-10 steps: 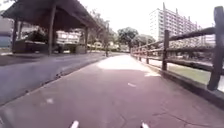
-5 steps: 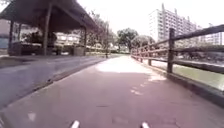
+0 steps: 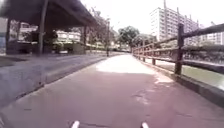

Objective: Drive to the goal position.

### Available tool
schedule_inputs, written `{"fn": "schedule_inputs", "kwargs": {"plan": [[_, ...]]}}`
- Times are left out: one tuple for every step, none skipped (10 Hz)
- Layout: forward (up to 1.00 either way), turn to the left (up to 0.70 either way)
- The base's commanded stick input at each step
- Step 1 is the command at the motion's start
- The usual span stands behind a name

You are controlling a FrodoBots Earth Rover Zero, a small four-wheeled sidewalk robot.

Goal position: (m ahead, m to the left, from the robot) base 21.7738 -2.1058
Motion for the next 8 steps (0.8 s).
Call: {"fn": "schedule_inputs", "kwargs": {"plan": [[0.70, 0.00], [0.70, 0.00], [0.70, 0.00], [0.70, 0.00], [0.70, 0.00], [0.70, -0.02], [0.70, -0.03], [0.70, -0.18]]}}
